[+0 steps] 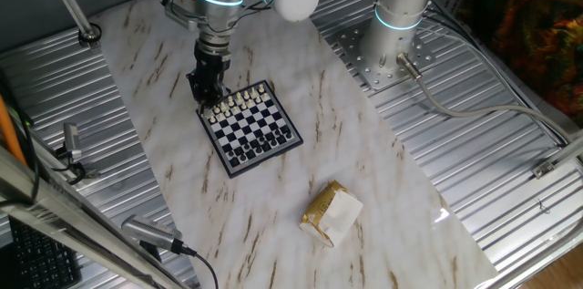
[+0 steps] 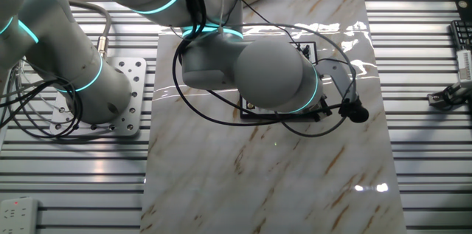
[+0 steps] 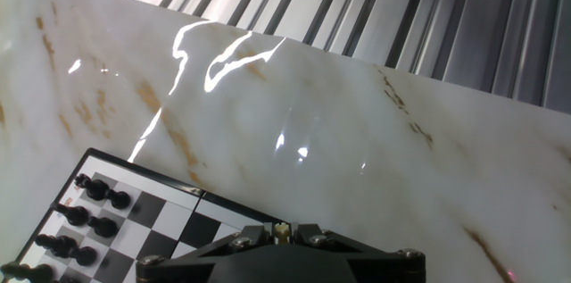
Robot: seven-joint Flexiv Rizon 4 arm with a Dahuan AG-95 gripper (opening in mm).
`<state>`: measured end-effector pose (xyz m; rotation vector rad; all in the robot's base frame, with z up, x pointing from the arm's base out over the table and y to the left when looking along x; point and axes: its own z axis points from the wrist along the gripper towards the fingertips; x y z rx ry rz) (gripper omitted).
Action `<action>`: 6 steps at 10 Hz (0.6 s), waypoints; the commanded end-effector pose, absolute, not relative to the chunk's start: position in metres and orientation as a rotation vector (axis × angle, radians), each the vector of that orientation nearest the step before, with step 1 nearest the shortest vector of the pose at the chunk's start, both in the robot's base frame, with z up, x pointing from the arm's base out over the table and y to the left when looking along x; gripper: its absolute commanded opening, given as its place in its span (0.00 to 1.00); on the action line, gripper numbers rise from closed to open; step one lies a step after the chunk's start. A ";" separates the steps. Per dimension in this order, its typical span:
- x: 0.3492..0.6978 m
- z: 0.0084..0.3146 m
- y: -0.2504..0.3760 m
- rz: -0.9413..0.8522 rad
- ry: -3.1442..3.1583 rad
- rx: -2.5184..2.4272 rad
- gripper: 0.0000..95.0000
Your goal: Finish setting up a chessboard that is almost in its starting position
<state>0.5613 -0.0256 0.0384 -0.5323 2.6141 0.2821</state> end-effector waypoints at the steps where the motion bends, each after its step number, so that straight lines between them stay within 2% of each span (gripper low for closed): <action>1: 0.561 0.039 -0.026 0.279 2.617 -0.533 0.00; 6: 0.561 0.039 -0.026 0.280 2.619 -0.538 0.00</action>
